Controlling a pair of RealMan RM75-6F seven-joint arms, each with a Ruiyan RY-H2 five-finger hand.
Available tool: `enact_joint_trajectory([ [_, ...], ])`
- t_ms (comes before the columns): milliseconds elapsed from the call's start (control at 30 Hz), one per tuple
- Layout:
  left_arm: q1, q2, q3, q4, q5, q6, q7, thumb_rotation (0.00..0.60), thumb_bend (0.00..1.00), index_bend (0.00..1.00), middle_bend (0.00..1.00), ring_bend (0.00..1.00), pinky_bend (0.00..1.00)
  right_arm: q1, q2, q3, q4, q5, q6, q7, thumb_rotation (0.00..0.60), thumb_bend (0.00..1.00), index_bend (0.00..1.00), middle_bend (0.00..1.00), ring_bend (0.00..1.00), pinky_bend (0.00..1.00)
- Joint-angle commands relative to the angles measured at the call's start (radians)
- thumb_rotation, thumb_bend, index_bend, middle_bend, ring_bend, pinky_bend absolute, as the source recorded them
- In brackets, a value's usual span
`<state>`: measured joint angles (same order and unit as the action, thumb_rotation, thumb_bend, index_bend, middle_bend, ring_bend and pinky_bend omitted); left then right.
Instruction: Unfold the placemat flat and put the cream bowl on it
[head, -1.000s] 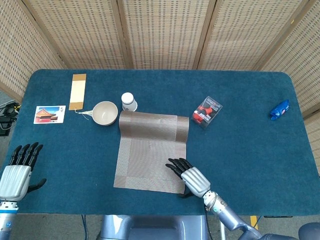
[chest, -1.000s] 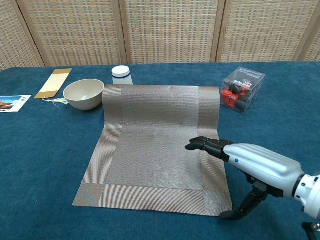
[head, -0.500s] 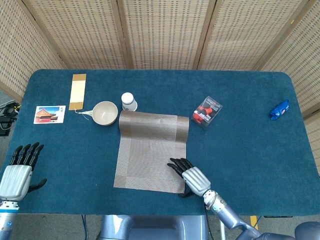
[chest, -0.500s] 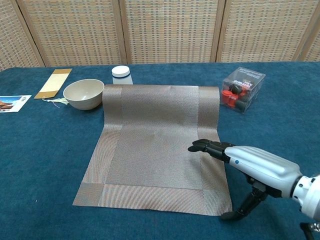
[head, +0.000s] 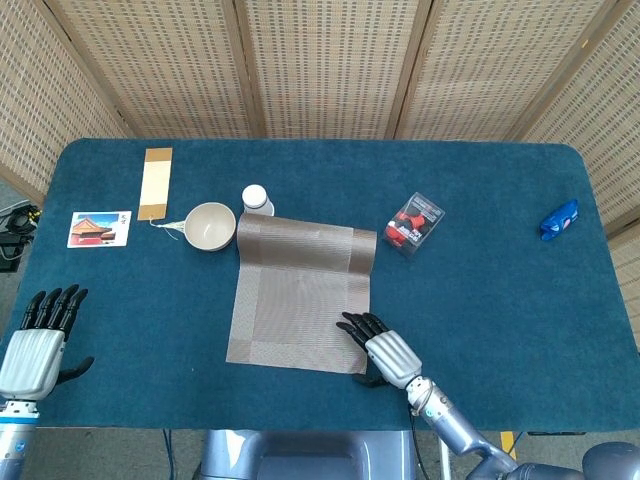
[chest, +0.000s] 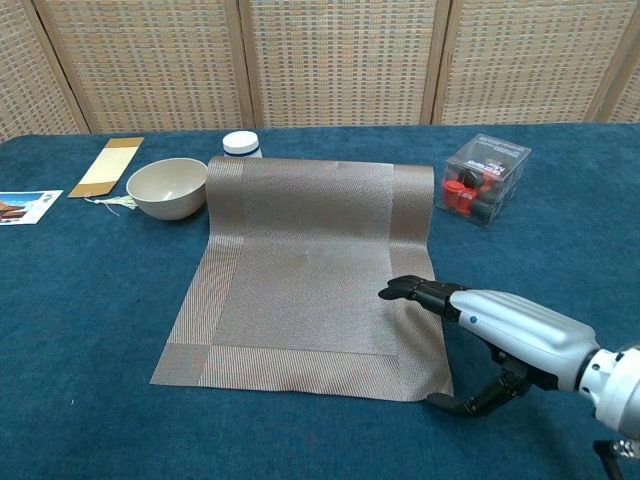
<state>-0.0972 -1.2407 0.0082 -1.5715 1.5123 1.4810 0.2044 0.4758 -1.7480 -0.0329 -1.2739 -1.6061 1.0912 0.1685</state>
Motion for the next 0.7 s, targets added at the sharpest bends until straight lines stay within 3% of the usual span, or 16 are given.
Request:
enact_joint_trajectory([
  [33,0.0,0.0,-0.001,0.0,0.0,0.0,0.0,0.6,0.16,0.0,0.0,0.0,0.0,0.0,0.0,0.0,0.001,0.002,0.0,-0.002,0.6,0.51,0.1,0.0,0.0,0.0],
  [700,0.002,-0.001,-0.006,0.0,0.0,-0.006,0.004,0.6,0.16,0.0,0.0,0.0,0.0,0.005,0.038,-0.007,-0.052,0.05,-0.048,-0.026,0.6,0.48,0.1,0.0,0.0,0.0],
])
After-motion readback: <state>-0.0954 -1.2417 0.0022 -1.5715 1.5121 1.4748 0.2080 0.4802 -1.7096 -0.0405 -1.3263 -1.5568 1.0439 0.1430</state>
